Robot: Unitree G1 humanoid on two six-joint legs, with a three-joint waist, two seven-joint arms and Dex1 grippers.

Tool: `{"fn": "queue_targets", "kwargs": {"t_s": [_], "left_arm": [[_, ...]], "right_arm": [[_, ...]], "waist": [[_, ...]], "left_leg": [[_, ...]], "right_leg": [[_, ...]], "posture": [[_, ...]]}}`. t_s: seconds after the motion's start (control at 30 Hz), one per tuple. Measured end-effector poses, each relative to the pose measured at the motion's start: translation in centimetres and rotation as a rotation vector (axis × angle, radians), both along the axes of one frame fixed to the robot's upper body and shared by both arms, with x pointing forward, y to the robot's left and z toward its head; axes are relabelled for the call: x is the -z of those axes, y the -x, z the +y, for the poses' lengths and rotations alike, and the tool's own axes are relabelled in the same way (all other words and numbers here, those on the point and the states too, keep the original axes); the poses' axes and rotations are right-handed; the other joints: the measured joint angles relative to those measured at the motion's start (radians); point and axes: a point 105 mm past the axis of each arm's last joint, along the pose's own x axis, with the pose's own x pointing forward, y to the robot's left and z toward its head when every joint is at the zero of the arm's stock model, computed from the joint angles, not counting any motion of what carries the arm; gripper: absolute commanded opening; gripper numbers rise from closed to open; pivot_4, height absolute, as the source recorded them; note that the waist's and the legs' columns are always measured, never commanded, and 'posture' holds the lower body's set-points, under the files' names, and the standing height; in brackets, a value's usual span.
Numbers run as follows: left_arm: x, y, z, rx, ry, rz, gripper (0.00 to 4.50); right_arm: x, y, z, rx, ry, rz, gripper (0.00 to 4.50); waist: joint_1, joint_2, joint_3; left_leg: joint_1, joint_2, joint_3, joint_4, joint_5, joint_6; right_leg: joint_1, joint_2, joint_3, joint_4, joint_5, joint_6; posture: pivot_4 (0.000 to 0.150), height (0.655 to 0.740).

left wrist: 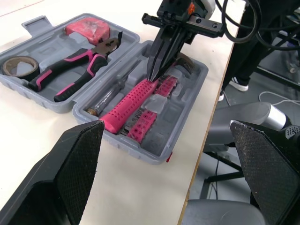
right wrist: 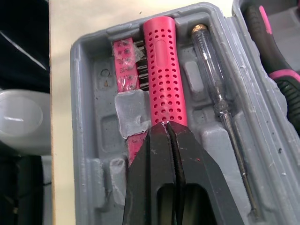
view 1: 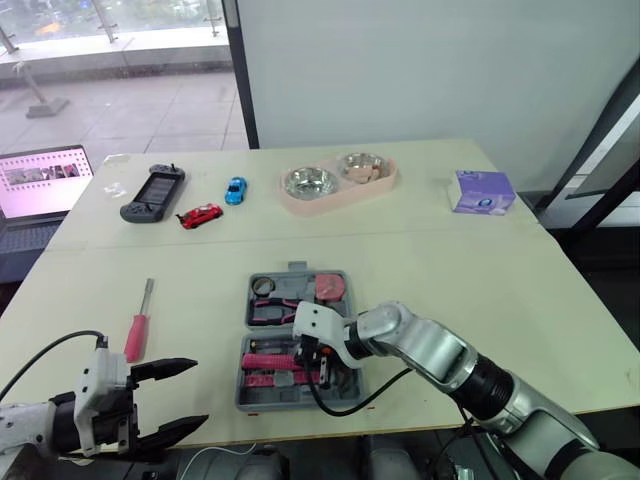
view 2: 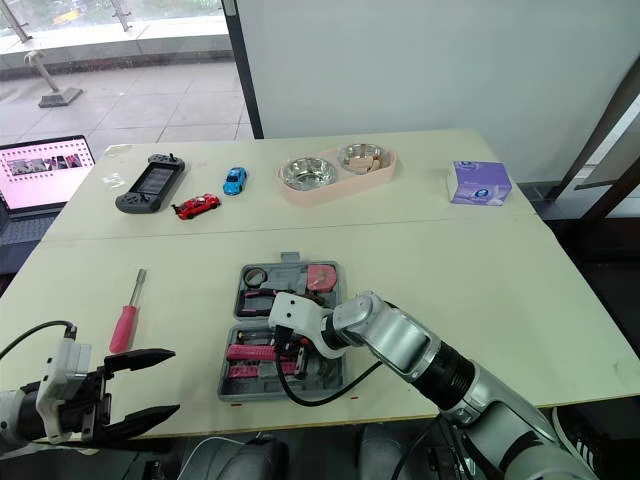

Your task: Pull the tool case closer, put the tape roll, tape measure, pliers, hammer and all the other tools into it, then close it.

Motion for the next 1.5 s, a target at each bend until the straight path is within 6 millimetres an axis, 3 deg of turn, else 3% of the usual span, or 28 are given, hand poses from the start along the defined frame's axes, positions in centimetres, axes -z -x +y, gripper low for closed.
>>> {"fn": "queue_targets", "kwargs": {"t_s": [0.47, 0.73, 0.93, 1.07, 1.3, 1.5], "left_arm": [[-0.1, -0.2, 0.0, -0.016, -0.003, -0.011, 4.5], [-0.1, -0.2, 0.0, -0.019, -0.003, -0.011, 4.5], [-0.1, -0.2, 0.0, -0.02, -0.001, 0.0, 4.5], [-0.2, -0.2, -0.1, -0.013, -0.002, -0.002, 4.5], [-0.3, -0.2, -0.1, -0.011, 0.0, -0.005, 4.5], [-0.4, -0.2, -0.2, -0.012, 0.001, -0.009, 4.5]], "right_arm": [[0.5, -0.1, 0.4, -0.02, 0.108, 0.028, 0.06], [1.5, 0.0, 0.2, -0.031, 0.145, 0.059, 0.06], [2.8, -0.1, 0.5, -0.051, 0.148, 0.094, 0.06], [3.1, 0.1, 0.6, -0.063, 0.125, 0.088, 0.06], [2.1, 0.2, 0.4, -0.026, -0.008, 0.059, 0.06], [-1.0, -0.1, -0.9, -0.018, -0.099, -0.01, 0.06]], "waist": [[0.001, -0.001, -0.006], [0.009, 0.004, -0.034], [0.004, 0.006, -0.051], [0.0, 0.012, -0.055], [0.001, 0.008, -0.046], [0.004, 0.003, -0.028]], "left_leg": [[0.013, 0.0, 0.0, -0.003, 0.0, 0.0], [0.02, 0.0, 0.0, -0.011, 0.0, 0.0], [0.05, 0.001, -0.001, -0.018, -0.009, -0.002], [0.053, 0.002, -0.004, -0.019, -0.013, -0.007], [0.047, 0.002, -0.005, -0.018, -0.013, -0.007], [0.021, 0.001, -0.005, -0.014, -0.011, -0.009]], "right_leg": [[0.011, 0.0, 0.0, -0.001, -0.002, -0.003], [0.017, -0.001, 0.0, -0.005, -0.003, -0.002], [0.039, -0.001, 0.0, -0.004, -0.024, 0.0], [0.045, -0.001, 0.0, -0.002, -0.03, 0.0], [0.036, 0.0, -0.001, 0.002, -0.029, 0.0], [0.013, 0.0, -0.001, 0.002, -0.022, -0.003]], "posture": [[0.15, 0.7239], [0.15, 0.7239], [0.15, 0.7239], [0.15, 0.7239], [0.15, 0.7239], [0.15, 0.7239]]}}
